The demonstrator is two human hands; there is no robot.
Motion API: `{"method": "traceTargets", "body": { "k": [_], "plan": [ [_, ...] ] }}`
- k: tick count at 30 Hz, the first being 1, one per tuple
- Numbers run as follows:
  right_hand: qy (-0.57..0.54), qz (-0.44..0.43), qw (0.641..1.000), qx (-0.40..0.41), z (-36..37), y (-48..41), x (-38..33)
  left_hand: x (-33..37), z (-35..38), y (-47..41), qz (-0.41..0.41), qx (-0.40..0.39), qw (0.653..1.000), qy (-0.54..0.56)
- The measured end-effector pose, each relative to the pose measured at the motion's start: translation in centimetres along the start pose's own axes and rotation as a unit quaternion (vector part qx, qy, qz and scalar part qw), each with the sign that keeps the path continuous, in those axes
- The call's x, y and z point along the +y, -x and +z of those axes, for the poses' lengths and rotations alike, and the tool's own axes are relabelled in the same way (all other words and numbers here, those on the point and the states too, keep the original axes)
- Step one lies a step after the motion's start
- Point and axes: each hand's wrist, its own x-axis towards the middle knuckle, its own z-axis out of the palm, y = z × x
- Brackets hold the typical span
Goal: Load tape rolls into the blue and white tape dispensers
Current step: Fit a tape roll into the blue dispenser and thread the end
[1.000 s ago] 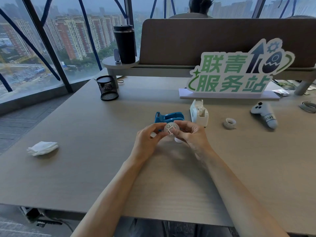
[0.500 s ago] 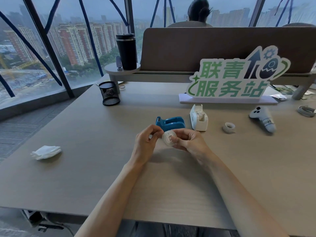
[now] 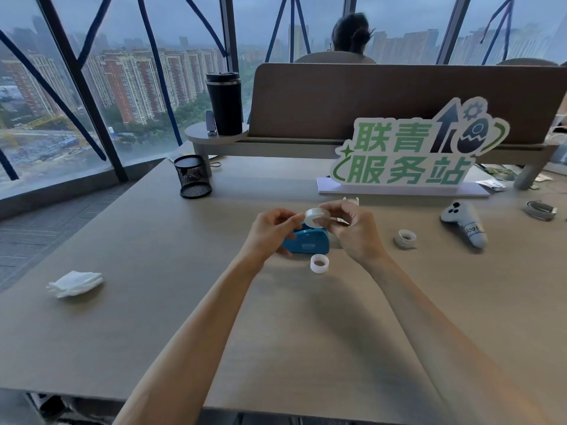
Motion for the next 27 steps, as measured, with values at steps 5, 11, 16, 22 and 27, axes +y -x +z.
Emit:
{"method": "traceTargets", "body": {
  "k": [5, 11, 16, 22, 27],
  "plan": [
    [0.073, -0.021, 0.997, -0.006, -0.1, -1.3, 0.2, 0.9, 0.0, -1.1, -0.006, -0.018, 1.000, 0.003],
    [0.150, -0.039, 0.987, -0.036, -0.2, -2.1, 1.1, 1.0, -0.2, -2.6, -0.003, 0.004, 0.988, -0.157],
    [0.192, -0.079, 0.976, -0.060, 0.2, -2.5, 0.9, 0.5, -0.3, -3.2, 0.008, 0.043, 0.979, -0.197],
    [0.269, -0.112, 0.951, -0.104, 0.2, -1.8, 1.5, -0.8, -0.7, -2.9, 0.003, 0.049, 0.973, -0.225],
    [0.318, -0.111, 0.936, -0.105, 0.4, -1.7, 1.6, -0.8, -0.7, -2.7, -0.001, 0.050, 0.979, -0.200]
  ]
}}
